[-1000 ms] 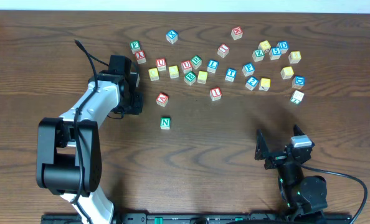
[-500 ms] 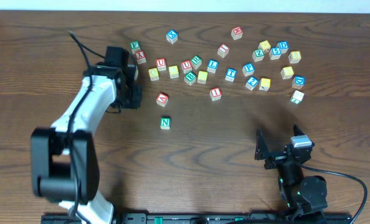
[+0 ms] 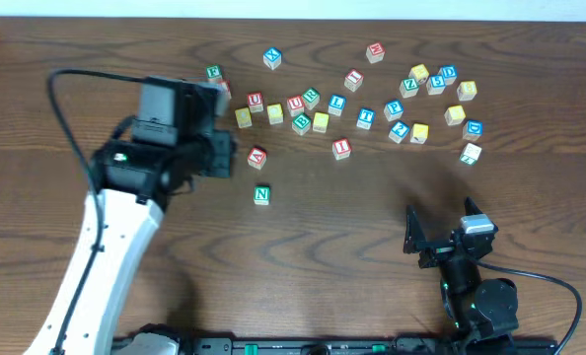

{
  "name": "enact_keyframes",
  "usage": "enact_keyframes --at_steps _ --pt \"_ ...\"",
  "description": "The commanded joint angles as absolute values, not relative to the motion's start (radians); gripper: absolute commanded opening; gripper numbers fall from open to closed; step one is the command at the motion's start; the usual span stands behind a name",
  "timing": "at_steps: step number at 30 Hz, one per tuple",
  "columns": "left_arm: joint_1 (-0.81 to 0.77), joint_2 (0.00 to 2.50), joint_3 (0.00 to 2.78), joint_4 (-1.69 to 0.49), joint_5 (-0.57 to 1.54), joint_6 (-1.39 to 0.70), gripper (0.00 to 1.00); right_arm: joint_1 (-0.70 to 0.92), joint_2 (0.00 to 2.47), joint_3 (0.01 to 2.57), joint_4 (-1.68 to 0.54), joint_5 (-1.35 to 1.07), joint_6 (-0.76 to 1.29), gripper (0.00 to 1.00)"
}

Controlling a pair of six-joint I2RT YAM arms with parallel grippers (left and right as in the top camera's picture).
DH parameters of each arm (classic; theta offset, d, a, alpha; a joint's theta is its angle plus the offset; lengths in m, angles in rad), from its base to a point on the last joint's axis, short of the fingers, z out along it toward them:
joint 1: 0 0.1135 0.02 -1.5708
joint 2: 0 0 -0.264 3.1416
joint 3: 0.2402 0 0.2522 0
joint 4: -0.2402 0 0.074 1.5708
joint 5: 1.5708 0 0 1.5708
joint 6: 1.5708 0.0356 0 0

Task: Spell out NEURIPS

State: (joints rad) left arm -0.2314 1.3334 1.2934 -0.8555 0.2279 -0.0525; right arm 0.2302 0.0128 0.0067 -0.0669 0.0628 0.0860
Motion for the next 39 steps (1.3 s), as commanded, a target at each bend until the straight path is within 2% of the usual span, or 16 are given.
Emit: enact_keyframes --at_steps 1,4,8,13,21,33,35,39 --pt "-0.368 1.347 1.279 -0.849 0.197 -0.097 0.24 0.222 0.011 0.006 -0.071 0.061 0.073 0.99" --pt "-0.513 1.390 1.260 -0.844 0.061 -0.157 0.24 0.222 0.011 0.006 -0.071 0.061 0.073 0.99" --pt "-0.623 1.483 1.260 -0.816 0.006 -0.235 0.24 0.222 0.011 0.006 -0.071 0.061 0.073 0.99" --pt "-0.688 1.658 1.260 -0.746 -0.012 -0.303 0.24 0.222 0.011 0.006 -0.071 0.061 0.073 0.99" --pt "-0.693 1.832 1.260 -0.738 -0.049 -0.353 0.19 0.222 0.011 0.006 -0.071 0.061 0.073 0.99" --pt "-0.693 1.835 1.206 -0.630 -0.073 -0.363 0.19 0.222 0.011 0.006 -0.071 0.060 0.073 0.99" --pt "-0.693 1.835 1.169 -0.596 -0.073 -0.386 0.13 0.222 0.011 0.006 -0.071 0.061 0.073 0.99" --pt "-0.693 1.829 1.150 -0.572 -0.072 -0.418 0.12 0.222 0.011 0.006 -0.071 0.060 0.073 0.99"
